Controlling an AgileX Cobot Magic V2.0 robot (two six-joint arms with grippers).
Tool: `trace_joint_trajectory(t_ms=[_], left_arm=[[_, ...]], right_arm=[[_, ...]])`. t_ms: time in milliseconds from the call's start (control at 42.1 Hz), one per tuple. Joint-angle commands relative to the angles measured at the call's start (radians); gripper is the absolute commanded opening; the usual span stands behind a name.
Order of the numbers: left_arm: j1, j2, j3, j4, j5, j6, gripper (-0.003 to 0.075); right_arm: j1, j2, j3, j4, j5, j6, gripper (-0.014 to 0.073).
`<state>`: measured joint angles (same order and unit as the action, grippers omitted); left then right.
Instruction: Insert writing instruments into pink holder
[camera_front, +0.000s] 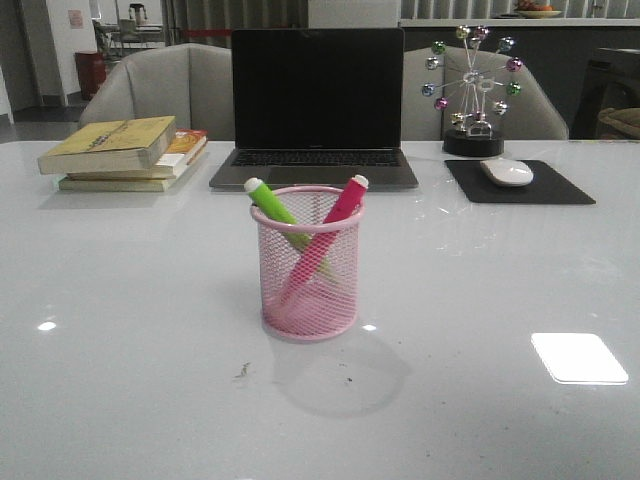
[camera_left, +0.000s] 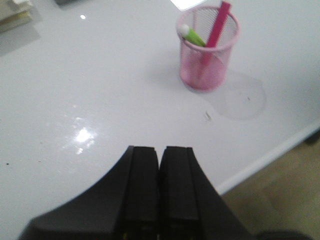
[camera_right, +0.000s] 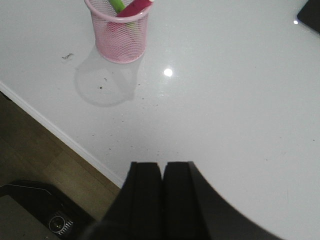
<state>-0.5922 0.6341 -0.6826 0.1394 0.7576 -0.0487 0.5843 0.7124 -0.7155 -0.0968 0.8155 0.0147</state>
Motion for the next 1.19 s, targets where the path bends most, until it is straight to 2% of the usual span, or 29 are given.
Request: trace_joint_trajectory(t_ms=[0,262,404,594,761,1165], left_arm=[[0.094,-0.065,0.017,-0.046,-0.177,-0.006,0.0094],[0.341,-0.316,0.344,-0.055,-0.588,-0.006,0.0094],[0.436,-0.437,0.511,-0.077,-0.749,-0.01,0.0094],[0.502,-0.568,0.623,-0.117,-0.769,-0.01,0.0094],[0.506,-0.647,0.673,-0.117,-0.769,-0.01,0.0094],[0.508,-0.658,0.692,-0.117,-0.769,-0.01,0.0093]], right_arm=[[-0.004,-0.007,-0.024,-0.008,-0.06,-0.004,0.0057],[-0.004,-0.007,-0.024,-0.008,-0.06,-0.004,0.0057],[-0.004,-0.007,-0.024,-0.008,-0.06,-0.004,0.0057],[-0.004,-0.007,-0.024,-0.008,-0.06,-0.004,0.0057],[-0.004,-0.007,-0.024,-0.008,-0.06,-0.004,0.0057],[-0.004,-0.007,-0.024,-0.008,-0.06,-0.004,0.0057]])
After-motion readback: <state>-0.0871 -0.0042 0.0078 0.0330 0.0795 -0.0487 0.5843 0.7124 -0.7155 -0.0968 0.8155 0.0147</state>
